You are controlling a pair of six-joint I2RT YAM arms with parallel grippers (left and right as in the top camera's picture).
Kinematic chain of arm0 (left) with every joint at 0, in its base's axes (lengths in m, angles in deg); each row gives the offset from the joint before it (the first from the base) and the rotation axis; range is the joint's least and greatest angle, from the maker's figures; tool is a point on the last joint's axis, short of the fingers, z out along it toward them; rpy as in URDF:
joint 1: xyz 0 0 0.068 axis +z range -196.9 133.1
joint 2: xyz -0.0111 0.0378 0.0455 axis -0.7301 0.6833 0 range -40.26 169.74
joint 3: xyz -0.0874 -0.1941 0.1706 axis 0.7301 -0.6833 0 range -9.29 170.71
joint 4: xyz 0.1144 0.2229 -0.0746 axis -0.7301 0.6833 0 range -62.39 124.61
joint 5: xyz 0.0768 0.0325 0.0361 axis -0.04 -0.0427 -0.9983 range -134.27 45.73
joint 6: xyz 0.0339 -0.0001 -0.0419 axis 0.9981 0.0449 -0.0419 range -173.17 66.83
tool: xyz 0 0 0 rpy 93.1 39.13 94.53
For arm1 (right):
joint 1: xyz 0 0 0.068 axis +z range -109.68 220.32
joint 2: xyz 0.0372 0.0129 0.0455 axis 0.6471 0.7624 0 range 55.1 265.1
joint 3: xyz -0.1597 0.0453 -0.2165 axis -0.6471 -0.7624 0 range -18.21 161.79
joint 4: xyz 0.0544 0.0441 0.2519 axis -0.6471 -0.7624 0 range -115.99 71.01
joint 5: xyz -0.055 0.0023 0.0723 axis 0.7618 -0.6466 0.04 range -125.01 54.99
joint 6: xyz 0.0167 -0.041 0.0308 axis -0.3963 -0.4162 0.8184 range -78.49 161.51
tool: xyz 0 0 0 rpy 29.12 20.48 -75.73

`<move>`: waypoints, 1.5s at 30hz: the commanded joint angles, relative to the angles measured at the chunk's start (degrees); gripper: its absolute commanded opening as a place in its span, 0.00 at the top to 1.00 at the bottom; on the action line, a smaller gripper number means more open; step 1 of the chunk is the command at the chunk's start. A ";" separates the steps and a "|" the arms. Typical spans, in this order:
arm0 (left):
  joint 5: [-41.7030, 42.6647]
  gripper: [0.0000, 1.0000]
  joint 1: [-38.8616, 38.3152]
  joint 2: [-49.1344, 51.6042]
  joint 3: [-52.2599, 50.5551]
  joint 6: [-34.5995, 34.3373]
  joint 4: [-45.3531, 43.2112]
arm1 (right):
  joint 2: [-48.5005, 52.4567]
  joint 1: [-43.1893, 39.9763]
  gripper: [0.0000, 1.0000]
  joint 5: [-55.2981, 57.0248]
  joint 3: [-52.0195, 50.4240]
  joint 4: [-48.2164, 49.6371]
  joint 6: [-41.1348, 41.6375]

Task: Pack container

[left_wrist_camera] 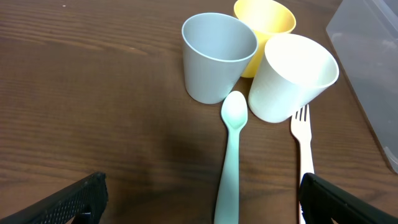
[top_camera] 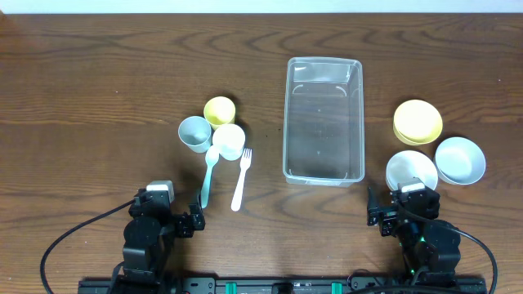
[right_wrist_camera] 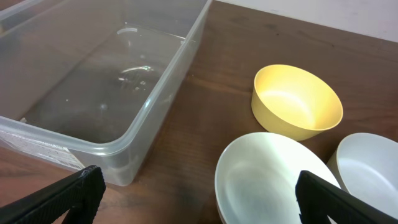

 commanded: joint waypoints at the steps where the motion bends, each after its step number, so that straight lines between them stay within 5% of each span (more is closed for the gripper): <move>1: 0.59 0.02 0.26 -0.37 0.02 -0.09 -0.04 | -0.39 -0.33 0.01 -0.28 -0.20 0.07 -0.63; 34: 0.59 0.02 0.26 -0.37 0.02 -0.09 -0.04 | -0.39 -0.33 0.01 -0.33 -0.20 0.28 -0.61; 39: 0.59 0.02 0.26 -0.37 0.02 -0.09 -0.04 | -0.42 -0.33 0.01 -15.34 -0.22 10.93 13.33; 45: 0.59 0.02 0.26 -0.37 0.02 -0.09 -0.04 | -0.42 -0.33 0.01 -25.27 -0.22 10.82 19.98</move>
